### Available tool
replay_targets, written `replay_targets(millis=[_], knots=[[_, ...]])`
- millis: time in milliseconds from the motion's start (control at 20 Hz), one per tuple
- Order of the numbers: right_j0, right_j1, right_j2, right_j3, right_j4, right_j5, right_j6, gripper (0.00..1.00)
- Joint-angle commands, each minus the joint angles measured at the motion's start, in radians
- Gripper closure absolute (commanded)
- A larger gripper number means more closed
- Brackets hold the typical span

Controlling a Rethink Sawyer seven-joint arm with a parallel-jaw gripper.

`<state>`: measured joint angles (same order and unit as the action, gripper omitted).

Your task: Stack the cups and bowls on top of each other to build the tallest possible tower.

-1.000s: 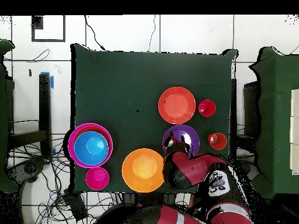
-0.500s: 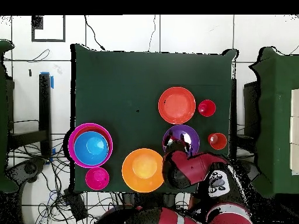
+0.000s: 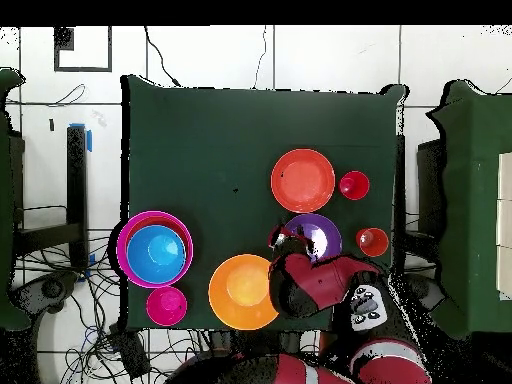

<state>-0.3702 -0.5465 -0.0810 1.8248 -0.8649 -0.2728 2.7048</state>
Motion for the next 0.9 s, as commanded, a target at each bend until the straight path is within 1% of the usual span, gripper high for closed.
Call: replay_targets(millis=[50,350,450,500,750,900], knots=[[-0.012,0.055,0.166,0.05,-0.004,0.02,0.054,0.0],[-0.012,0.071,0.164,0.042,-0.002,-0.001,0.051,0.0],[-0.001,0.103,0.141,0.012,0.011,-0.017,0.045,0.0],[0.012,0.125,0.117,-0.006,0.027,-0.035,0.043,0.0],[0.022,0.17,0.073,-0.038,0.053,-0.054,0.034,0.0],[0.034,0.181,0.042,-0.041,0.075,-0.066,0.031,0.0]])
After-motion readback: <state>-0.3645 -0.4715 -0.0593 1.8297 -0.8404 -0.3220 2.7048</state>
